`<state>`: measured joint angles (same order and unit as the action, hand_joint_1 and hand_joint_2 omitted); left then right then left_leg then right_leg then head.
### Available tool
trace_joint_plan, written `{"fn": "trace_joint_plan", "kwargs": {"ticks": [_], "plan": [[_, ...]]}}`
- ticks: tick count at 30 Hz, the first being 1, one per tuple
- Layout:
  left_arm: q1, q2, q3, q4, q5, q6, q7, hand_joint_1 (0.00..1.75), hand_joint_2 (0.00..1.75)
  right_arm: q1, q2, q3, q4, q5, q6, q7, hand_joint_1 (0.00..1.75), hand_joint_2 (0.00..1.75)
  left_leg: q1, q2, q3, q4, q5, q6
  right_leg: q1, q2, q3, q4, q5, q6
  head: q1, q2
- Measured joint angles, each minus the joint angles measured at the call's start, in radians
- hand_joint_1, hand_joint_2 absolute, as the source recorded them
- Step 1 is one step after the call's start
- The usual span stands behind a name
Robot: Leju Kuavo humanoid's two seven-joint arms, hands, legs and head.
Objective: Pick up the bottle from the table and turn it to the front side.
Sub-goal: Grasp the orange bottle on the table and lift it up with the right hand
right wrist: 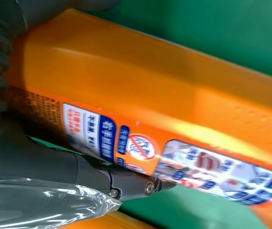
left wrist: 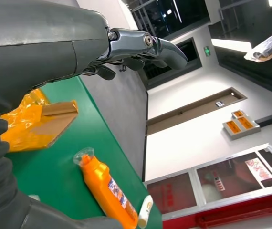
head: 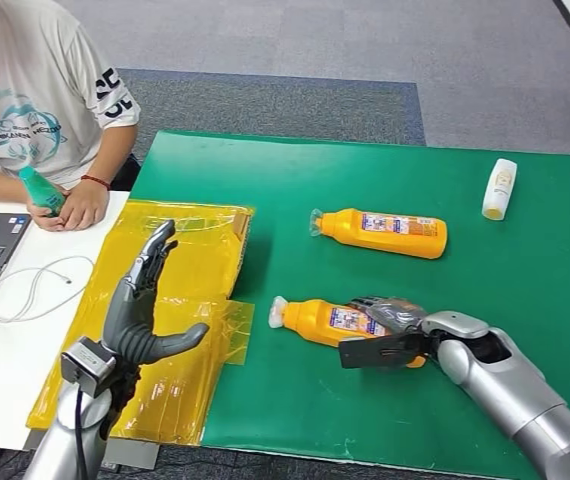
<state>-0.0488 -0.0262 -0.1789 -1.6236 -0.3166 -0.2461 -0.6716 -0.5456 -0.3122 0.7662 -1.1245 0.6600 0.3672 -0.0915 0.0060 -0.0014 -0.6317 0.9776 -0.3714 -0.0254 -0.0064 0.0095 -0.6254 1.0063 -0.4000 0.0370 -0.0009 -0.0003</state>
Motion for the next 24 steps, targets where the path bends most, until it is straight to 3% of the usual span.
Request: {"fn": "trace_joint_plan", "kwargs": {"ticks": [7, 8, 10, 12, 14, 24], "plan": [[-0.015, 0.007, 0.001, 0.0, 0.002, 0.006, -0.001, 0.0, 1.75, -0.05, -0.023, 0.044, 0.022, 0.004, 0.01, 0.053, 0.0, 1.75, 0.0, 0.0, 0.0, 0.0, 0.0, 0.0, 0.0, 0.0, 0.0, 0.0, 0.0, 0.0, 0.0, 0.0], [-0.016, 0.008, 0.001, 0.0, 0.002, 0.006, -0.001, 0.0, 1.75, -0.055, -0.023, 0.049, 0.024, 0.007, 0.01, 0.06, 0.1, 1.75, 0.0, 0.0, 0.0, 0.0, 0.0, 0.0, 0.0, 0.0, 0.0, 0.0, 0.0, 0.0, 0.0, 0.0], [-0.017, 0.009, 0.001, 0.0, 0.002, 0.007, -0.001, 0.0, 1.75, -0.062, -0.023, 0.06, 0.028, 0.01, 0.01, 0.069, 0.52, 1.75, 0.0, 0.0, 0.0, 0.0, 0.0, 0.0, 0.0, 0.0, 0.0, 0.0, 0.0, 0.0, 0.0, 0.0], [-0.018, 0.011, 0.001, 0.0, 0.002, 0.008, -0.001, 0.0, 1.75, -0.067, -0.023, 0.069, 0.03, 0.012, 0.008, 0.074, 1.29, 1.75, 0.0, 0.0, 0.0, 0.0, 0.0, 0.0, 0.0, 0.0, 0.0, 0.0, 0.0, 0.0, 0.0, 0.0], [-0.02, 0.012, 0.002, 0.0, 0.002, 0.008, -0.001, 0.0, 1.75, -0.07, -0.023, 0.076, 0.032, 0.009, 0.002, 0.075, 1.75, 1.75, 0.0, 0.0, 0.0, 0.0, 0.0, 0.0, 0.0, 0.0, 0.0, 0.0, 0.0, 0.0, 0.0, 0.0], [-0.023, 0.016, 0.002, 0.0, 0.002, 0.007, -0.002, 0.0, 1.75, -0.072, -0.028, 0.092, 0.033, -0.03, -0.046, 0.053, 1.75, 1.75, 0.0, 0.0, 0.0, 0.0, 0.0, 0.0, 0.0, 0.0, -0.001, 0.0, 0.0, 0.0, 0.0, 0.0]]}}
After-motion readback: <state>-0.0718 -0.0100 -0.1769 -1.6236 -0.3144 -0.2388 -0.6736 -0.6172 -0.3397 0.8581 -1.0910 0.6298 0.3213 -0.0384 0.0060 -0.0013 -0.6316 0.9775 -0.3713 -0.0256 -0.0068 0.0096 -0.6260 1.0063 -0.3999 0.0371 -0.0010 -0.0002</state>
